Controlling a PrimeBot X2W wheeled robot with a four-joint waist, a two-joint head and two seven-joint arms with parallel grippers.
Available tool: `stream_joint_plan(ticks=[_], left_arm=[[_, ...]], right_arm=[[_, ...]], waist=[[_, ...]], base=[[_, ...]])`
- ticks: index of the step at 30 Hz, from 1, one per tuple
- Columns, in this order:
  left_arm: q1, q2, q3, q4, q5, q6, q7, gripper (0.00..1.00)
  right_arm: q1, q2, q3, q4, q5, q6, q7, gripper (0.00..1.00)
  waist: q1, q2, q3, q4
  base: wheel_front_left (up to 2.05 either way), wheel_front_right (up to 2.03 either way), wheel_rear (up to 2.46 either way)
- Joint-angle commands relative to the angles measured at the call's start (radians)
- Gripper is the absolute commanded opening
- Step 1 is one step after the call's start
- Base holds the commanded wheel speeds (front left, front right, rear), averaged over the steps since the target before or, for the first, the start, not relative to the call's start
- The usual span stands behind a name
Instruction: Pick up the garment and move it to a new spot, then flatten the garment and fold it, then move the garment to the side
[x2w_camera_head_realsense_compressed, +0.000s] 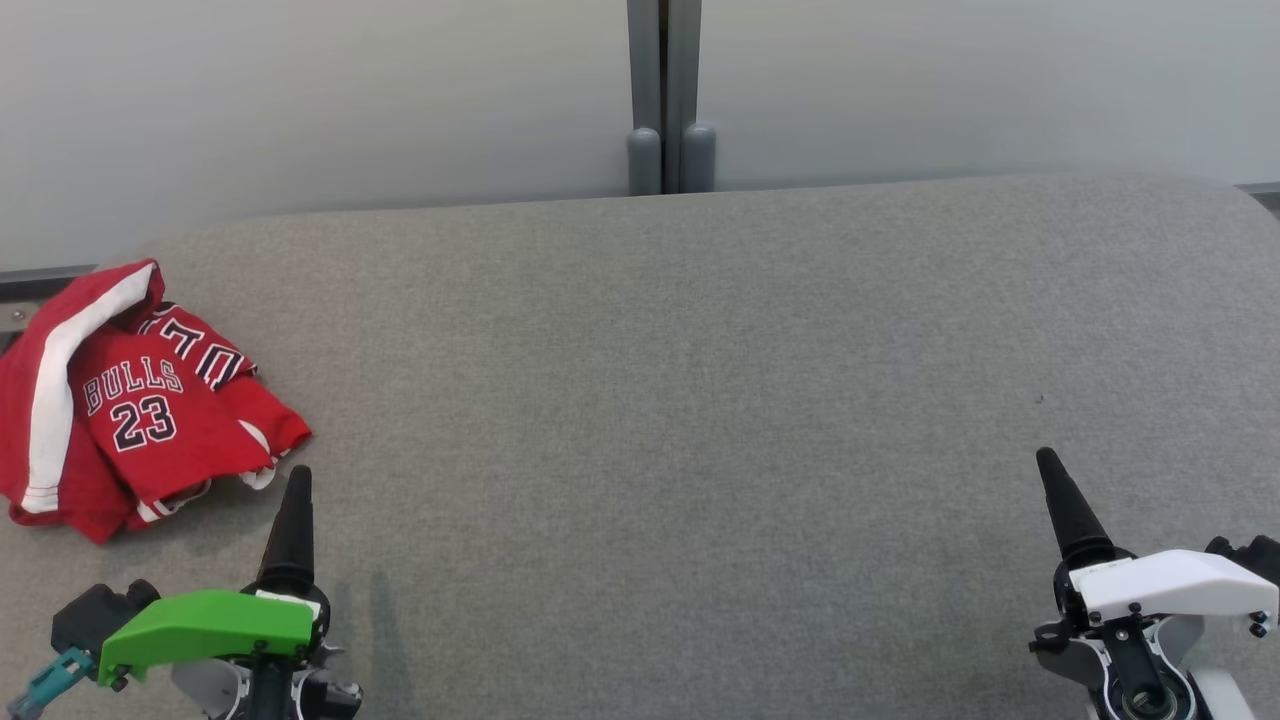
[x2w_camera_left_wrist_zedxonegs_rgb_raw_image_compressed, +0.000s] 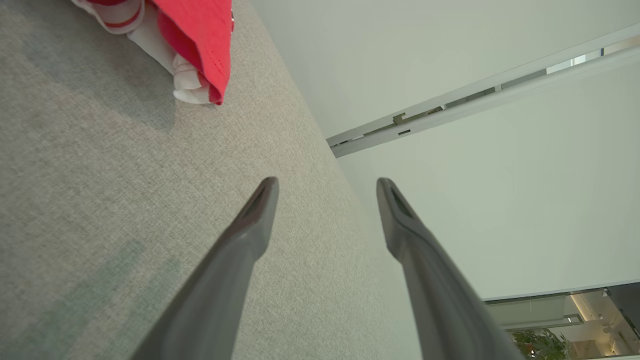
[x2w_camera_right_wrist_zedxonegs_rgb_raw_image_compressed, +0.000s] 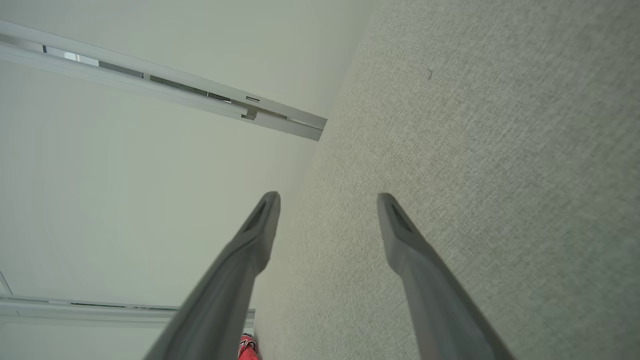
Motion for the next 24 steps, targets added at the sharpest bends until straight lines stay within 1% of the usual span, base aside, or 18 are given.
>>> stream_joint_plan(ticks=[1, 11, 15, 16, 22, 24], left_arm=[[-0.041, 0.014, -0.008, -0.007, 0.05, 0.003, -0.012, 1.0], [-0.046, 0.034, -0.053, 0.009, 0.222, 0.01, -0.052, 1.0], [-0.051, 0.036, -0.063, 0.027, 0.269, 0.001, -0.068, 1.0], [-0.055, 0.041, -0.073, 0.031, 0.3, -0.001, -0.075, 1.0], [-0.06, 0.053, -0.098, 0.031, 0.395, -0.004, -0.095, 1.0], [-0.062, 0.057, -0.107, 0.032, 0.429, 0.002, -0.102, 1.0]], right_arm=[[-0.029, -0.014, 0.006, -0.018, -0.053, 0.0, -0.014, 1.0], [-0.017, -0.019, 0.029, -0.019, -0.224, 0.0, -0.054, 1.0], [-0.018, -0.016, 0.031, -0.019, -0.284, 0.0, -0.07, 1.0], [-0.019, -0.018, 0.04, -0.02, -0.314, 0.0, -0.077, 1.0], [-0.024, -0.023, 0.055, -0.022, -0.403, 0.0, -0.098, 1.0], [-0.025, -0.024, 0.058, -0.019, -0.431, 0.0, -0.105, 1.0]], waist=[[0.0, 0.0, 0.0, 0.001], [0.0, 0.0, 0.002, 0.005], [0.0, 0.0, 0.005, 0.007], [0.0, 0.0, 0.006, 0.007], [0.0, 0.0, 0.011, 0.01], [0.0, 0.0, 0.012, 0.011]], base=[[0.0, 0.0, 0.0], [0.0, 0.0, 0.0], [0.0, 0.0, 0.0], [0.0, 0.0, 0.0], [0.0, 0.0, 0.0], [0.0, 0.0, 0.0]])
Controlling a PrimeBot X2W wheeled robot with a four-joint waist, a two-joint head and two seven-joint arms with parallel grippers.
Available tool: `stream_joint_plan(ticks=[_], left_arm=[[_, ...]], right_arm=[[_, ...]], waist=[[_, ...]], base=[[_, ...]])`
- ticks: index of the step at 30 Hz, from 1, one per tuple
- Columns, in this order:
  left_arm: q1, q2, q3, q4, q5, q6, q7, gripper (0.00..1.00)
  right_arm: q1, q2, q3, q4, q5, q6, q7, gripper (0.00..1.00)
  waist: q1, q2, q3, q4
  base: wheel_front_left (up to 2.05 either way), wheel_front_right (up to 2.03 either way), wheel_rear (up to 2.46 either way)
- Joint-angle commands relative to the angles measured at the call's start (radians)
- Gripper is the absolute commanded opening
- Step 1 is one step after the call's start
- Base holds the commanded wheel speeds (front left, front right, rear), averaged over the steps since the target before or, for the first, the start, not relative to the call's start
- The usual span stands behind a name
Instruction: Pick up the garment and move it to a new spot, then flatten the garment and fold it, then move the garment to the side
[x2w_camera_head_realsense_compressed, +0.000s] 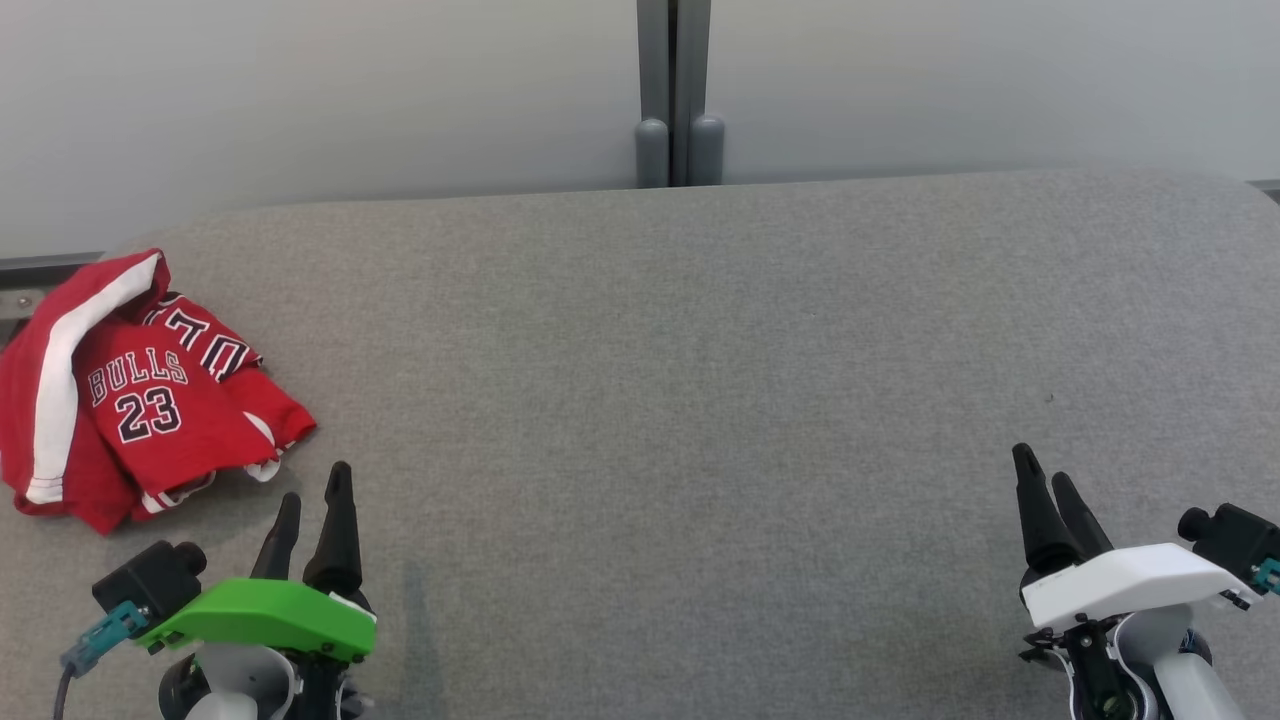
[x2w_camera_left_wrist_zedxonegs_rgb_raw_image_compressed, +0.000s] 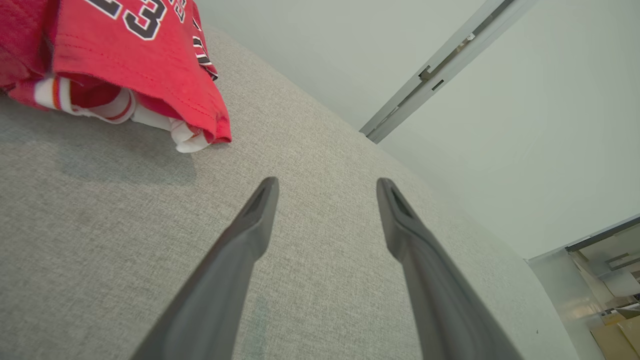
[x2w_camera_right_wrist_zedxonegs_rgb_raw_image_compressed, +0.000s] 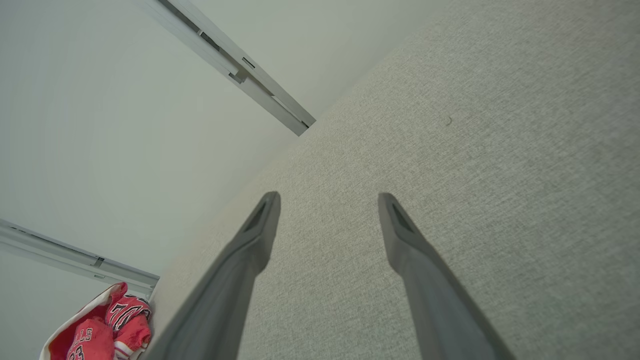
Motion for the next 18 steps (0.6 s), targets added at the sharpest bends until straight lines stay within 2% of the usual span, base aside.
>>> stream_joint_plan(ticks=[1, 8, 13, 18], left_arm=[[-0.038, 0.016, -0.006, -0.01, 0.042, 0.005, -0.012, 1.0], [-0.036, 0.024, -0.027, 0.004, 0.137, 0.019, -0.035, 1.0], [-0.027, 0.03, -0.033, -0.005, 0.201, 0.044, -0.05, 1.0], [-0.016, 0.04, -0.049, -0.01, 0.259, 0.041, -0.063, 1.0]], right_arm=[[-0.023, -0.009, 0.005, -0.01, -0.038, 0.0, -0.012, 1.0], [-0.023, -0.012, 0.013, -0.001, -0.133, 0.0, -0.034, 1.0], [-0.019, -0.01, 0.013, 0.0, -0.201, 0.0, -0.05, 1.0], [-0.014, -0.012, 0.018, 0.012, -0.257, 0.0, -0.064, 1.0]], waist=[[0.0, 0.0, 0.0, 0.001], [0.0, 0.0, -0.004, 0.003], [0.0, 0.0, -0.007, 0.003], [0.0, 0.0, -0.009, 0.004]], base=[[0.0, 0.0, 0.0], [0.0, 0.0, 0.0], [0.0, 0.0, 0.0], [0.0, 0.0, 0.0]])
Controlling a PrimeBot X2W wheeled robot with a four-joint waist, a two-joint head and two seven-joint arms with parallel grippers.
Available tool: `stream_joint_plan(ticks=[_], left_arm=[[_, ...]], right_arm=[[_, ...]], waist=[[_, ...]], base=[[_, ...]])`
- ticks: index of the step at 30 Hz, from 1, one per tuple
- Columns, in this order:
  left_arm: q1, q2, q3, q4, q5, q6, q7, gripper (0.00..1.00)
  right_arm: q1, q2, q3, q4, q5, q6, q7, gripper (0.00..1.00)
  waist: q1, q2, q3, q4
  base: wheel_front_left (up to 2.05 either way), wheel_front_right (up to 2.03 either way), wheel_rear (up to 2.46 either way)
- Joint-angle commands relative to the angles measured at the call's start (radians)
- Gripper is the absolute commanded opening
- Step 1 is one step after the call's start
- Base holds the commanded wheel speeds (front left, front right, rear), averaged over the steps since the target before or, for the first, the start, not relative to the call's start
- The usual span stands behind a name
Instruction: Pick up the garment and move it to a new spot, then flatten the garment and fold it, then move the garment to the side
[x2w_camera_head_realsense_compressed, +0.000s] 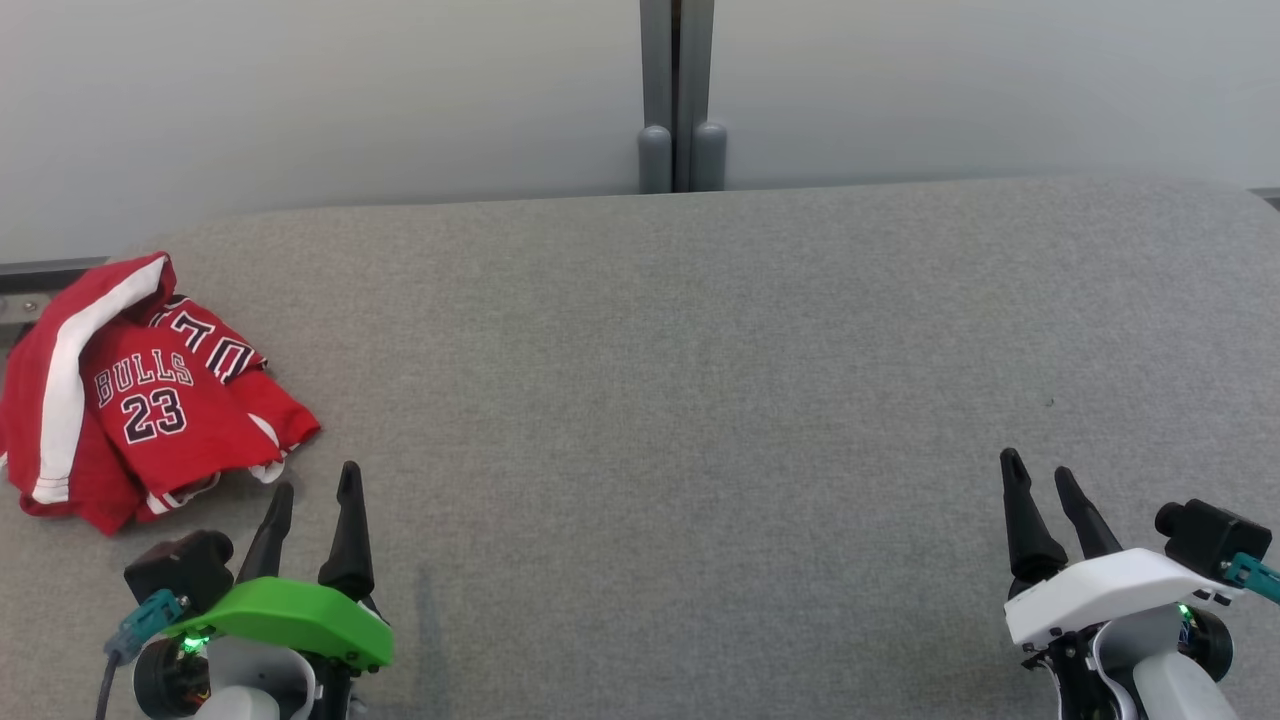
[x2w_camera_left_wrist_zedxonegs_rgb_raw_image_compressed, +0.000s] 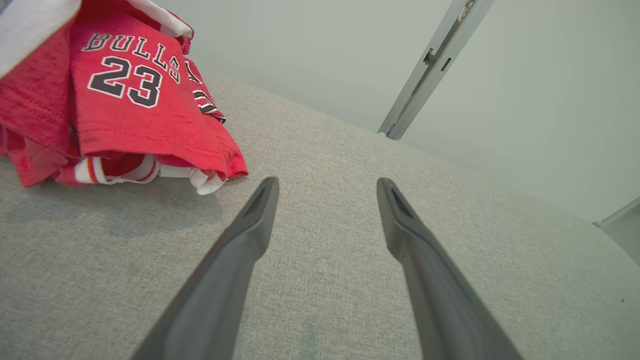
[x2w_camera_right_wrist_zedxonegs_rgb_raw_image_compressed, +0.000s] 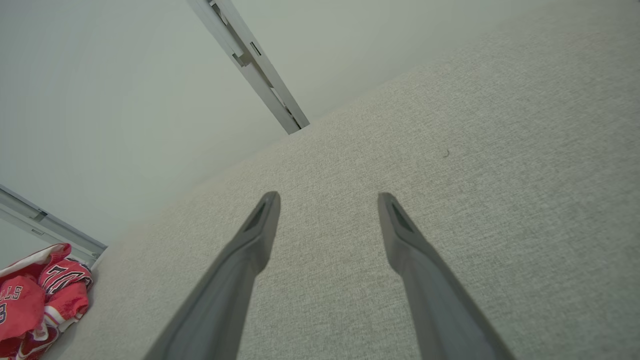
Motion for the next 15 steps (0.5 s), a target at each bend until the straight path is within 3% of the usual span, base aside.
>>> stream_joint_plan(ticks=[1, 15], left_arm=[[-0.012, 0.015, -0.006, -0.011, 0.036, 0.002, -0.01, 1.0], [-0.023, 0.03, -0.047, -0.024, 0.191, 0.028, -0.046, 1.0]], right_arm=[[-0.013, -0.009, 0.004, -0.004, -0.032, 0.0, -0.011, 1.0], [-0.01, 0.002, -0.002, -0.072, -0.201, 0.0, -0.047, 1.0]], waist=[[0.0, 0.0, 0.0, 0.001], [0.0, 0.0, 0.003, 0.003]], base=[[0.0, 0.0, 0.0], [0.0, 0.0, 0.0]])
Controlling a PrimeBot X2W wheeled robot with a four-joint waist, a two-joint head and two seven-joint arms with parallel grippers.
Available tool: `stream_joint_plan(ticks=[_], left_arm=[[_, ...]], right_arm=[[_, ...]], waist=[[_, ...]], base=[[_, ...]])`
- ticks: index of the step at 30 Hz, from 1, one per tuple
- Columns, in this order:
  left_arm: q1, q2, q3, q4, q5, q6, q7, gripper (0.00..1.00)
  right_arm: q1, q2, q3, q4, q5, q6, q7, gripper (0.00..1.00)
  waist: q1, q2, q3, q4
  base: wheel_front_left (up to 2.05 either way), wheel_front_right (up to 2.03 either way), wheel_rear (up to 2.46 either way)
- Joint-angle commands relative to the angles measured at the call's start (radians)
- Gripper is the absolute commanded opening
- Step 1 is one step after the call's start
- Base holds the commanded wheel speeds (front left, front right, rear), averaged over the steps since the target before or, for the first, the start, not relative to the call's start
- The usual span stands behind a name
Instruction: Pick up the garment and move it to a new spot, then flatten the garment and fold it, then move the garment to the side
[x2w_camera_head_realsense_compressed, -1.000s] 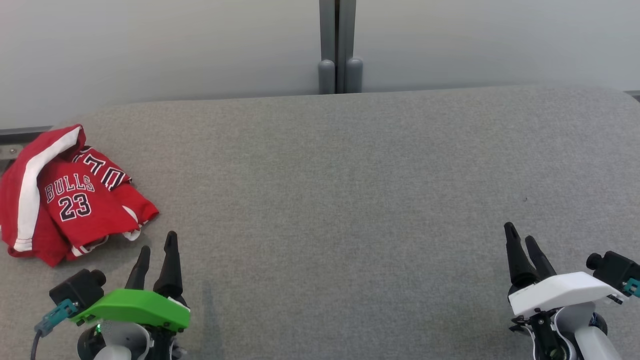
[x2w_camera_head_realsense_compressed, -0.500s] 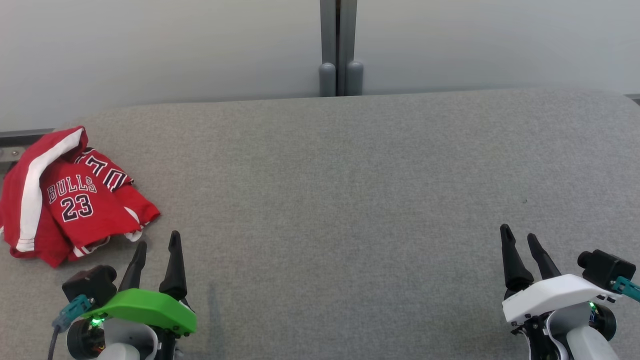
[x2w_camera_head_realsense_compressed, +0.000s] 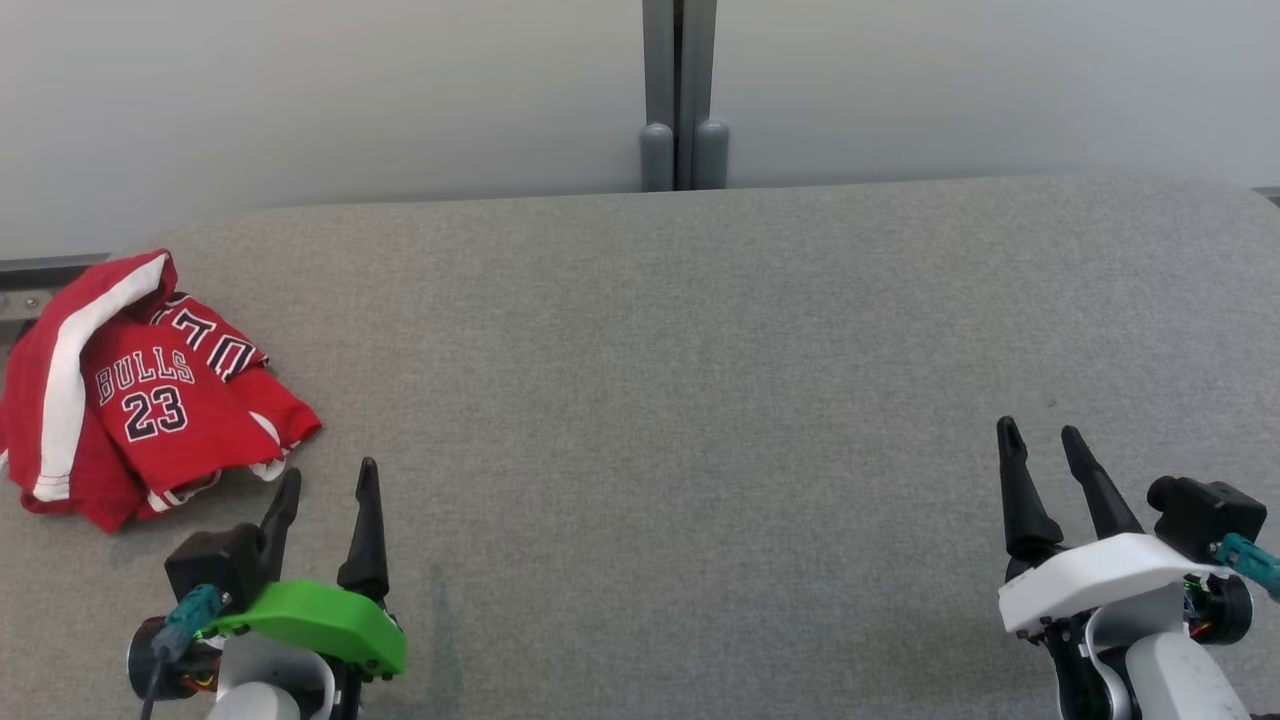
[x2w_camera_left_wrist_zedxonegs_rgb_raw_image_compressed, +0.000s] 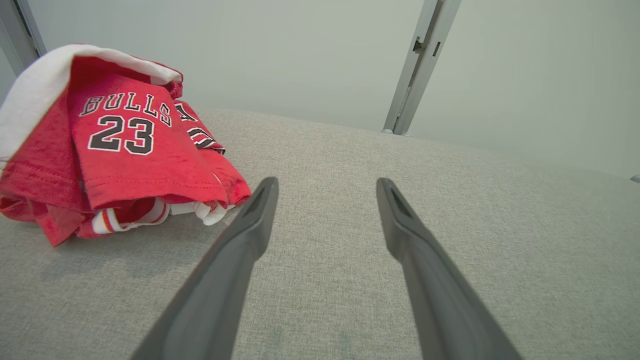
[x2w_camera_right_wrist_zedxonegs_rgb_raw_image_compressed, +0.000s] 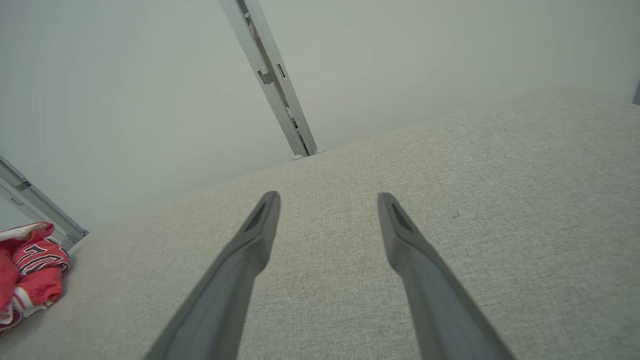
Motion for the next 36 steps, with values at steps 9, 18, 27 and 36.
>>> stream_joint_plan(ticks=[9, 18, 27, 36], left_arm=[[0.008, -0.009, -0.01, -0.004, 0.082, 0.009, -0.028, 1.0], [0.007, -0.034, 0.014, 0.008, 0.147, -0.002, -0.046, 1.0], [0.013, -0.042, 0.062, 0.071, 0.212, -0.005, -0.066, 1.0], [0.041, -0.049, 0.136, 0.105, 0.27, -0.002, -0.083, 1.0]], right_arm=[[0.007, 0.001, -0.005, 0.076, -0.127, 0.0, -0.029, 1.0], [0.01, -0.002, 0.011, 0.084, -0.208, 0.0, -0.049, 1.0], [-0.011, 0.002, 0.059, 0.093, -0.269, 0.0, -0.067, 1.0], [-0.026, 0.004, 0.108, 0.107, -0.336, 0.0, -0.085, 1.0]], waist=[[-0.0001, -0.0001, 0.0, 0.005], [-0.0001, -0.0001, 0.018, 0.062], [-0.0001, -0.0001, 0.044, 0.235], [-0.0001, -0.0001, 0.076, 0.406]], base=[[0.0, 0.0, 0.0], [0.0, 0.0, 0.0], [0.0, 0.0, 0.0], [0.0, 0.0, 0.0]])
